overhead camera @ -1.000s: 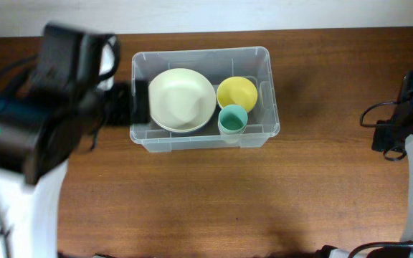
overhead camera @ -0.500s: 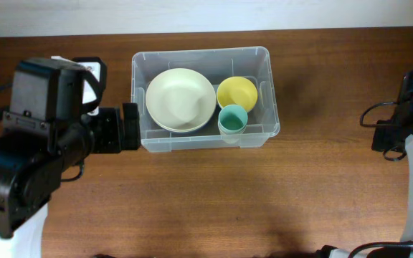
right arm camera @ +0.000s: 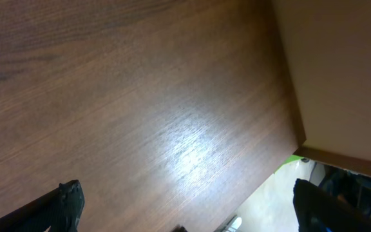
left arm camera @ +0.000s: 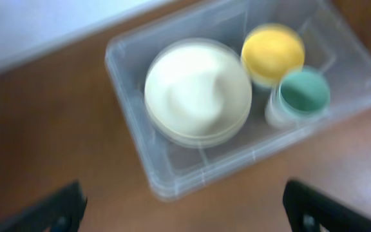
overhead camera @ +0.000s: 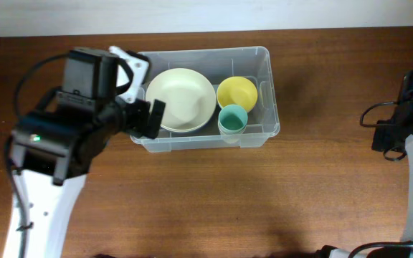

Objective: Pack container

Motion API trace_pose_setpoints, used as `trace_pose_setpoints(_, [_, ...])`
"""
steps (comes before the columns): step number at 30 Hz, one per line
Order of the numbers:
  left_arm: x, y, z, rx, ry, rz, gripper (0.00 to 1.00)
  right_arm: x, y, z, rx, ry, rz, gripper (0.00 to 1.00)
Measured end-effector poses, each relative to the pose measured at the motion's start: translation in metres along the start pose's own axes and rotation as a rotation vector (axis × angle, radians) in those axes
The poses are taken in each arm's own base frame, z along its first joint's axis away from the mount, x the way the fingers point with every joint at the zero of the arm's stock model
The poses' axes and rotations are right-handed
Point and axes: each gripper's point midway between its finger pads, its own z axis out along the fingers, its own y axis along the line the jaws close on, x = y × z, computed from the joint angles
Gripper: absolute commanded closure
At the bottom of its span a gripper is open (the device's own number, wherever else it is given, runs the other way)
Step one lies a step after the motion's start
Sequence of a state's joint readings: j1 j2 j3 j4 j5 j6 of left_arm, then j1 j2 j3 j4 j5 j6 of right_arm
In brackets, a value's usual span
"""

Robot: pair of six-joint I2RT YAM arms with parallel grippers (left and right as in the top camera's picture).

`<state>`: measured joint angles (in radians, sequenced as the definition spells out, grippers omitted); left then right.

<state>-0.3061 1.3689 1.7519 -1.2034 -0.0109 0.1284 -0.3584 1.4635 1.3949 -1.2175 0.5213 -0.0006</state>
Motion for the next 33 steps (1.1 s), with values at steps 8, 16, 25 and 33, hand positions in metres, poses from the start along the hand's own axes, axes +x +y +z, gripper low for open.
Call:
trace_pose_setpoints(8, [0.019,-0.003,0.027,-0.025,-0.247,0.081,0.0,0.0,0.0,0.0,0.0,-0.001,0.0,0.01])
trace_pose_setpoints(16, [0.076,0.024,0.051,-0.154,-0.444,0.04,0.0,0.0,0.0,0.0,0.0,0.001,0.0,0.01])
trace_pose_setpoints(25, [0.11,0.028,0.027,-0.268,-0.744,0.042,0.0,0.001,0.0,0.001,0.0,0.002,-0.001,0.01])
trace_pose_setpoints(33, [0.137,0.036,0.02,-0.343,-0.827,0.027,0.0,0.001,0.0,0.001,0.0,0.002,-0.002,0.01])
